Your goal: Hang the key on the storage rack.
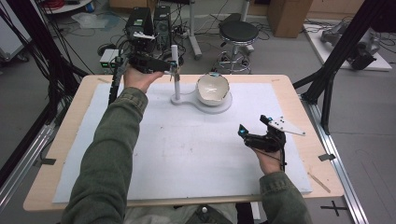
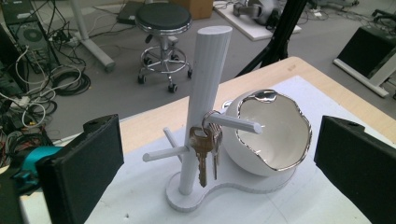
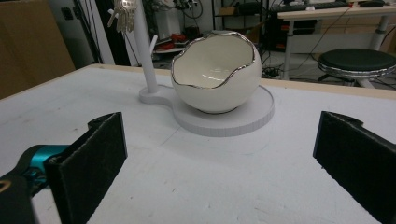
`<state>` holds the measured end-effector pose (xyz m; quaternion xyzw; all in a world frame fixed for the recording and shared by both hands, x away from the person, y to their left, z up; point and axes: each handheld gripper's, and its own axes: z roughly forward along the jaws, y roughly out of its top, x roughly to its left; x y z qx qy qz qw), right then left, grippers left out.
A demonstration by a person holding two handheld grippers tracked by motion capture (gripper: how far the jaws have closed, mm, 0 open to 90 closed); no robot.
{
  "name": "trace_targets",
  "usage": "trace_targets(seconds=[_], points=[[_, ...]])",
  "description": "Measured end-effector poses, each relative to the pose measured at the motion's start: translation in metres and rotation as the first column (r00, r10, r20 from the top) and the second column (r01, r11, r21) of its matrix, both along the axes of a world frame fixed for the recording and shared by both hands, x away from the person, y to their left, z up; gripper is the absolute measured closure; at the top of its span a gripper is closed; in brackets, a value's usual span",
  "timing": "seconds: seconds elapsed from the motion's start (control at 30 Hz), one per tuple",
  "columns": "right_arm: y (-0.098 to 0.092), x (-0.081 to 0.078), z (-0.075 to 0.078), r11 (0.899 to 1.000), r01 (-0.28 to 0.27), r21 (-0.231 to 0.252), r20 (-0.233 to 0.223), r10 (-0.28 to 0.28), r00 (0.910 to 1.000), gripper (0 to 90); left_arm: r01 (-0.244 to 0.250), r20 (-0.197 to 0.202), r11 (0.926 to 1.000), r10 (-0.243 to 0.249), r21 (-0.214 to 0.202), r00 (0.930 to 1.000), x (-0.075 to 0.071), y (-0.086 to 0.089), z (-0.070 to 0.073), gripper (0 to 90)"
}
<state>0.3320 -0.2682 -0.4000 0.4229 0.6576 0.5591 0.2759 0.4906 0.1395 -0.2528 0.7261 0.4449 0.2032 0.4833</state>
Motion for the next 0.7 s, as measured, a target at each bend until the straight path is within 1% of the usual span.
trace_targets(seconds=[0.1, 0.13, 0.23, 0.27, 0.3, 0.33, 0.37, 0.47, 0.5, 0.57, 0.63, 0.7], points=[[0.000, 0.000, 0.000, 1.000, 0.000, -0.004, 0.002, 0.000, 1.0000, 1.7, 0.000, 0.001, 1.0000, 0.000, 0.001, 1.0000, -0.003, 0.001, 0.001, 1.6], [0.000, 0.000, 0.000, 1.000, 0.000, -0.006, 0.006, 0.000, 1.0000, 1.7, 0.007, 0.005, 1.0000, -0.007, 0.001, 1.0000, -0.004, 0.001, 0.002, 1.6], [0.000, 0.000, 0.000, 1.000, 0.001, -0.001, -0.001, -0.001, 1.0000, 1.7, 0.016, 0.007, 0.9999, -0.016, 0.001, 0.9998, -0.006, 0.000, 0.002, 1.6], [0.000, 0.000, 0.000, 1.000, -0.001, -0.004, -0.001, 0.001, 1.0000, 1.7, 0.020, 0.009, 0.9997, -0.020, 0.013, 0.9997, -0.008, -0.001, 0.001, 1.6], [0.000, 0.000, 0.000, 1.000, 0.000, -0.002, -0.001, 0.000, 1.0000, 1.7, 0.020, 0.009, 0.9997, -0.020, 0.013, 0.9997, -0.008, -0.001, 0.001, 1.6], [0.000, -0.001, 0.000, 1.000, 0.000, -0.002, 0.000, 0.000, 1.0000, 1.7, 0.026, 0.011, 0.9994, -0.026, 0.022, 0.9996, -0.011, -0.002, 0.000, 1.6], [0.000, 0.000, 0.000, 1.000, 0.000, -0.004, 0.004, 0.000, 1.0000, 1.7, 0.026, 0.011, 0.9994, -0.026, 0.022, 0.9996, -0.011, -0.002, 0.000, 1.6], [0.000, 0.000, 0.000, 1.000, -0.001, -0.007, 0.010, 0.001, 0.9999, 1.7, 0.028, 0.015, 0.9996, -0.028, 0.006, 0.9995, -0.017, 0.001, -0.006, 1.7], [0.000, 0.000, 0.000, 1.000, -0.002, -0.008, 0.011, 0.002, 0.9999, 1.7, 0.029, 0.016, 0.9995, -0.029, 0.013, 0.9995, -0.018, 0.002, -0.007, 1.7], [0.000, 0.000, 0.000, 1.000, -0.002, -0.006, 0.006, 0.002, 1.0000, 1.7, 0.031, 0.020, 0.9994, -0.031, 0.016, 0.9993, -0.021, 0.003, -0.010, 1.7], [0.000, 0.000, 0.000, 1.000, -0.001, -0.005, 0.006, 0.001, 1.0000, 1.7, 0.023, 0.032, 0.9997, -0.023, 0.010, 0.9992, -0.025, 0.005, -0.013, 1.7], [0.000, 0.000, 0.000, 1.000, 0.000, -0.004, 0.003, 0.000, 1.0000, 1.7, 0.024, 0.034, 0.9997, -0.024, -0.001, 0.9991, -0.028, 0.008, -0.017, 1.7]])
